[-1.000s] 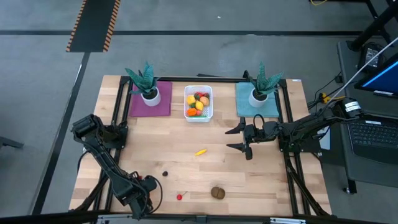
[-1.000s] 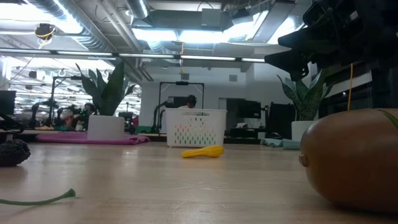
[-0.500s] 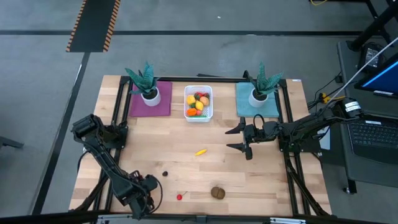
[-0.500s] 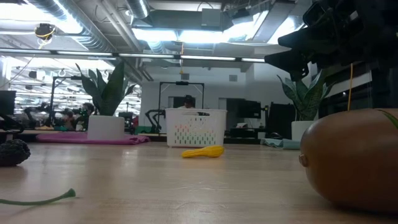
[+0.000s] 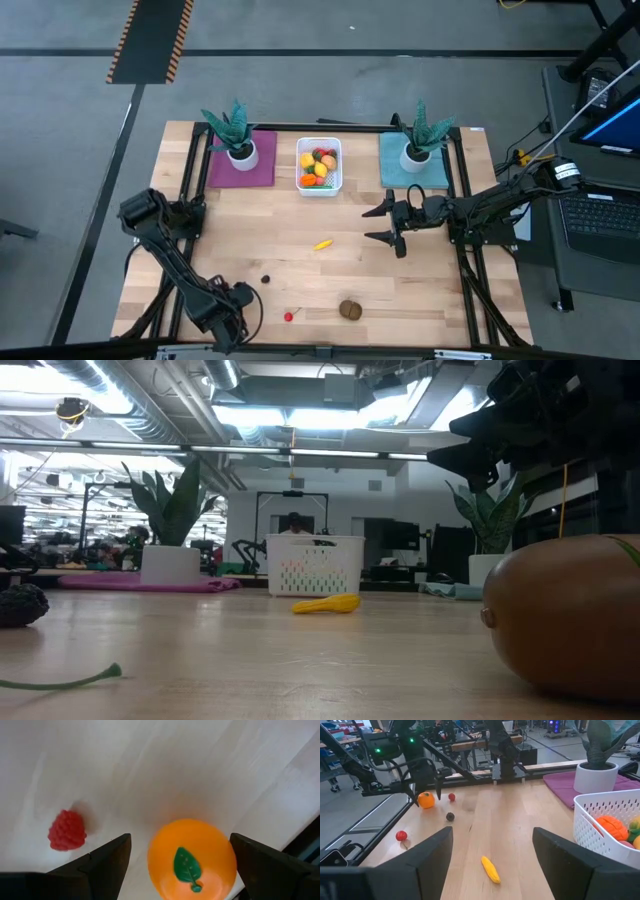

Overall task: Pick and placing Produce into tupperware
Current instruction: Put the orange into the white bin

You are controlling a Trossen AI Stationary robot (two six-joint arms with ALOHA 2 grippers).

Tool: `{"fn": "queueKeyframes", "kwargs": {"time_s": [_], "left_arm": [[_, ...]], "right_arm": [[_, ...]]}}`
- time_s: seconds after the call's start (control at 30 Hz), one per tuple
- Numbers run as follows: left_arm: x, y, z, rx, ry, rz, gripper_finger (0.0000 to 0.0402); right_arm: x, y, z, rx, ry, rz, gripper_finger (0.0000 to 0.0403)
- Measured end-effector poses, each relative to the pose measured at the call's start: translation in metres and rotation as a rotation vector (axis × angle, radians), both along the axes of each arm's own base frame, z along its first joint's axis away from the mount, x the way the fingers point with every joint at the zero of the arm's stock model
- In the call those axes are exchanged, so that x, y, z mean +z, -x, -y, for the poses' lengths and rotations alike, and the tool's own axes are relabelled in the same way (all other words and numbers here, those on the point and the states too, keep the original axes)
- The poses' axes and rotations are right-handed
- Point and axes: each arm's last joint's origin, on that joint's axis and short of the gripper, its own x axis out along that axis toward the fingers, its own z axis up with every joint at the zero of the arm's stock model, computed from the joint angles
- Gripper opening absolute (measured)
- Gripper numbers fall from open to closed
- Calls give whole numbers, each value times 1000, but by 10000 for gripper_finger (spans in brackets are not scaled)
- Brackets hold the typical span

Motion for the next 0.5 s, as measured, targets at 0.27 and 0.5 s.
{"fn": "queueKeyframes", "kwargs": {"time_s": [0.27, 0.5], "left_arm": [[-1, 1, 1, -2, 6, -12, 327], [-1, 1, 2, -5, 13, -10, 327]], "right_arm": [[0, 0, 0, 0, 0, 0, 275], [0, 0, 0, 0, 0, 0, 275]]}}
